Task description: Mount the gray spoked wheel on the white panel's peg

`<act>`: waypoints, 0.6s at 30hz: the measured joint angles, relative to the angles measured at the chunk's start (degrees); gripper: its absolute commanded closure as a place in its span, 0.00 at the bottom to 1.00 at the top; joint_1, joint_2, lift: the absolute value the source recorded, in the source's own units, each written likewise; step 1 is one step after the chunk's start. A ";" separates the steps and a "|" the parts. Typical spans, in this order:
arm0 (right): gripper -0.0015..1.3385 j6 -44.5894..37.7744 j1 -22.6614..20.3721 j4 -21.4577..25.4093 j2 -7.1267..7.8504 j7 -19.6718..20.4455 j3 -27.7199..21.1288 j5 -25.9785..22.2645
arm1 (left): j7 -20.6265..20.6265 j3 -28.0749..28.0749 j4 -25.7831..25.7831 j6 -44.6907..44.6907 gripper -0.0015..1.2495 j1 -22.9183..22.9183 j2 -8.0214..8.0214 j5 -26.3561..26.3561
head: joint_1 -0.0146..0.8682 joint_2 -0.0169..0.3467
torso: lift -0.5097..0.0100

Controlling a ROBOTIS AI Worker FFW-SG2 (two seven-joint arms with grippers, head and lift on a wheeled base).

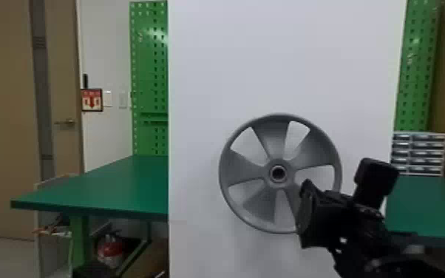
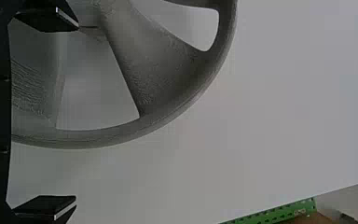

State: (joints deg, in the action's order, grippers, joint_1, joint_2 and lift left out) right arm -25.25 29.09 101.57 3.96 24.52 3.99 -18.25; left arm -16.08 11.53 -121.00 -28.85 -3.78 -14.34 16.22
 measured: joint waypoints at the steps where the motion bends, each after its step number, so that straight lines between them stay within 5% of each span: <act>1: 0.01 0.13 -0.45 0.28 0.00 0.00 0.21 0.05 | 0.00 -0.06 -0.18 0.01 0.40 0.04 0.00 -0.19 | 0.16 0.03 | 0.21; 18: 0.01 4.03 -8.12 3.32 0.61 0.00 3.16 -0.83 | 0.00 -0.72 -1.33 0.03 0.40 0.39 0.02 -1.28 | 0.16 0.03 | 0.21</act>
State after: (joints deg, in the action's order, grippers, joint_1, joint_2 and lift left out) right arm -21.22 20.97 104.89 4.56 24.52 7.15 -19.08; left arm -16.08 10.82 -122.33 -28.83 -3.39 -14.32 14.93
